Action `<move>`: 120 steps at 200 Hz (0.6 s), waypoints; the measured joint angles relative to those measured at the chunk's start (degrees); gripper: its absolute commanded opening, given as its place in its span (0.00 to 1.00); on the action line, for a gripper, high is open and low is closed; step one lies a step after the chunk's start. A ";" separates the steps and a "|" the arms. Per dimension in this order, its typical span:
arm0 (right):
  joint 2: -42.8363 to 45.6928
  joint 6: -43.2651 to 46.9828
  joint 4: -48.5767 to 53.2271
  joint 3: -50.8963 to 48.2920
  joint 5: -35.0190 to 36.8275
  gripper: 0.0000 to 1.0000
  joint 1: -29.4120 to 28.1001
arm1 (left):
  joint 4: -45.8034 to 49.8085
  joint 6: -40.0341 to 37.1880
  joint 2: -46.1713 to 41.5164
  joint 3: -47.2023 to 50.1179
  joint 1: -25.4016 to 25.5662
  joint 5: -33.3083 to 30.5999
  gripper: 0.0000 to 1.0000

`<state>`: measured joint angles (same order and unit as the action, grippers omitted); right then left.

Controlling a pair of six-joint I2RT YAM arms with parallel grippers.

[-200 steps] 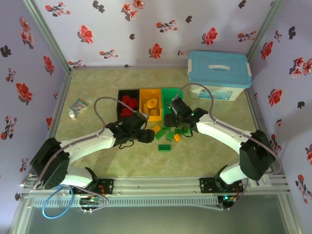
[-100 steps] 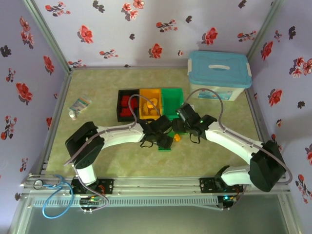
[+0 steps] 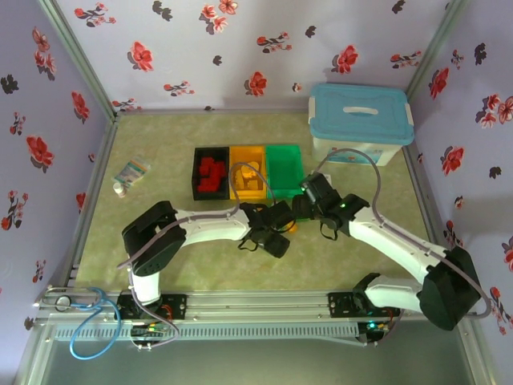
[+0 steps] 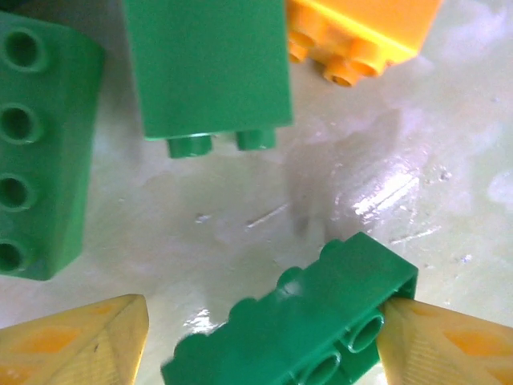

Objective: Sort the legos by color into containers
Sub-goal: Pick up the lego from the middle-left of the table.

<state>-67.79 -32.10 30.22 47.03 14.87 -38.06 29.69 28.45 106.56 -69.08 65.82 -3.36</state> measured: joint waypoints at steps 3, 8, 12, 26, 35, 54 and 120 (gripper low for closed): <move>0.33 -0.04 0.00 -0.02 0.00 0.75 0.22 | 0.00 -0.15 0.13 -0.07 0.07 0.00 0.74; 0.85 -0.07 0.02 -0.04 0.04 0.75 0.55 | -0.02 -0.22 0.39 -0.17 0.17 0.11 0.74; 1.29 -0.09 0.02 -0.11 0.04 0.75 0.81 | -0.07 -0.33 0.57 -0.28 0.24 0.33 0.74; 2.47 -0.09 0.04 -0.28 0.15 0.75 1.49 | -0.04 -0.46 1.16 -0.85 0.31 0.52 0.74; 2.91 -0.09 0.04 -0.42 0.17 0.75 1.75 | -0.07 -0.57 1.46 -1.09 0.31 0.63 0.73; 3.30 -0.09 0.04 -0.83 0.17 0.75 2.08 | -0.04 -0.70 1.79 -1.46 0.31 0.63 0.67; 3.30 -0.13 0.04 -1.46 0.13 0.74 2.25 | -0.04 -1.86 2.08 -1.81 0.31 0.57 0.33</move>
<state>-64.49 -32.23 30.26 45.56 15.00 -35.81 29.65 26.59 108.64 -70.89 66.13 -2.79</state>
